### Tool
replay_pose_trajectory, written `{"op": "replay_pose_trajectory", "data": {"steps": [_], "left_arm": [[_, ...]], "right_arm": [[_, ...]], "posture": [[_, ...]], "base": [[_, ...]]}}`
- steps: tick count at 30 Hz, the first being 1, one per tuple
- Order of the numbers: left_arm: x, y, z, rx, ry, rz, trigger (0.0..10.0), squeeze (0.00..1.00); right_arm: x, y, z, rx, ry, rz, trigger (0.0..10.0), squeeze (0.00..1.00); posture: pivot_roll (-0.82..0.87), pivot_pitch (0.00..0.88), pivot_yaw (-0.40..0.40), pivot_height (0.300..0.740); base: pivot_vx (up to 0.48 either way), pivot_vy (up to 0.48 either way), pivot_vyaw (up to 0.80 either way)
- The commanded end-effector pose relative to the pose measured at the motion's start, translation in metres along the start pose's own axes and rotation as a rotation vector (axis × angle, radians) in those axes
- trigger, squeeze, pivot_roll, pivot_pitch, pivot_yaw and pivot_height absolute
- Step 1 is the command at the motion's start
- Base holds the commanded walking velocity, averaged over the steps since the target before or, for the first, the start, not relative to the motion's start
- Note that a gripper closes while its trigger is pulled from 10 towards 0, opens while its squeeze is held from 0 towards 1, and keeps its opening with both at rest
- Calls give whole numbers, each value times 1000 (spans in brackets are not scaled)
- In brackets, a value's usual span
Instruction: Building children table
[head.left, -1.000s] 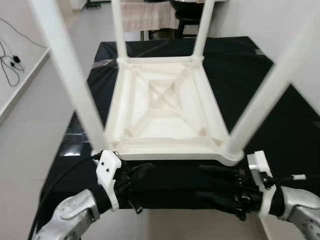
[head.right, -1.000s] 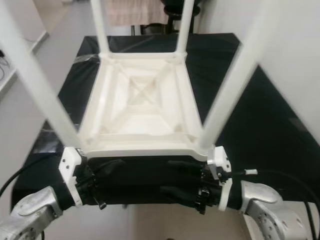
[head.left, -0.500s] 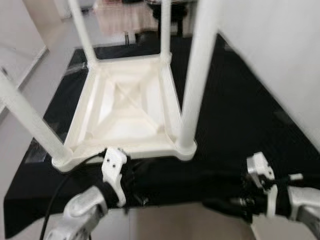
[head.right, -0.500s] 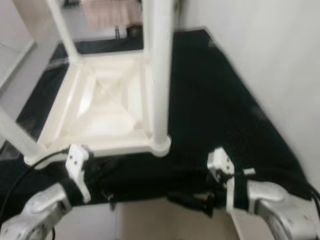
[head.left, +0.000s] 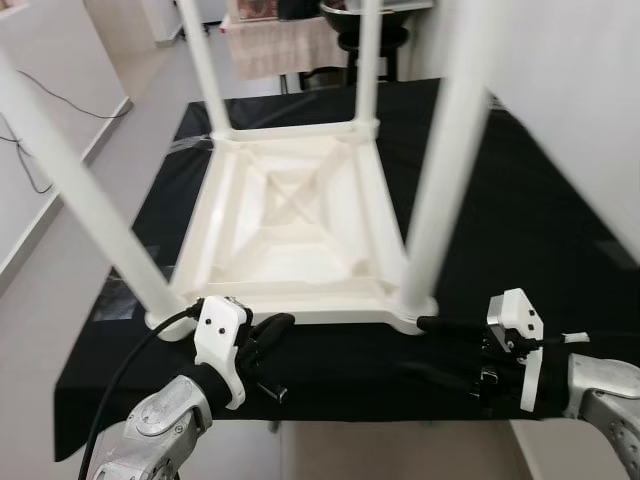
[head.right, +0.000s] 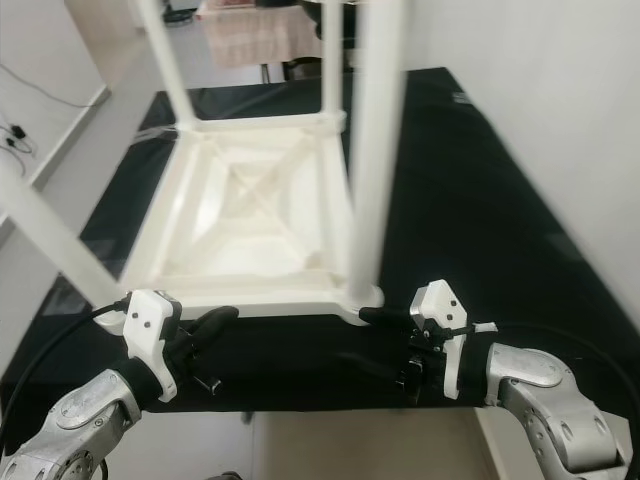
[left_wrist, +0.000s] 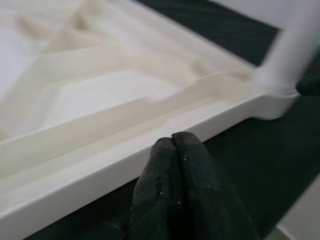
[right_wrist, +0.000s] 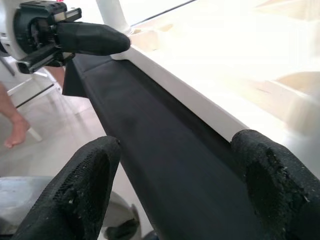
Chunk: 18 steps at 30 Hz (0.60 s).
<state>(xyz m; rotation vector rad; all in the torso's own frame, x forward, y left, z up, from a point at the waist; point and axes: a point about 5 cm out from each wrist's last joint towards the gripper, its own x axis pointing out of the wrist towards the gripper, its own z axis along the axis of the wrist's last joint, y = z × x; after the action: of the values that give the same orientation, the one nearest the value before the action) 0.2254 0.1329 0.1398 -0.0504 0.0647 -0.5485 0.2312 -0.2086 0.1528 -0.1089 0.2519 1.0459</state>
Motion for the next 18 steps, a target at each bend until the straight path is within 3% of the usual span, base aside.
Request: {"op": "replay_pose_trajectory", "data": {"steps": [1,18], "left_arm": [[-1,3,-2,14,9,14,10000,0],[1,7,0,96,13,88,10000,0]], "right_arm": [[0,2,-1,-9,2,5,10000,0],[3,4,-1,-26,26,27,10000,0]], "posture": [[-6,147,13,740],[-1,148,14,740]], "base": [[0,0,0],[0,0,0]]}}
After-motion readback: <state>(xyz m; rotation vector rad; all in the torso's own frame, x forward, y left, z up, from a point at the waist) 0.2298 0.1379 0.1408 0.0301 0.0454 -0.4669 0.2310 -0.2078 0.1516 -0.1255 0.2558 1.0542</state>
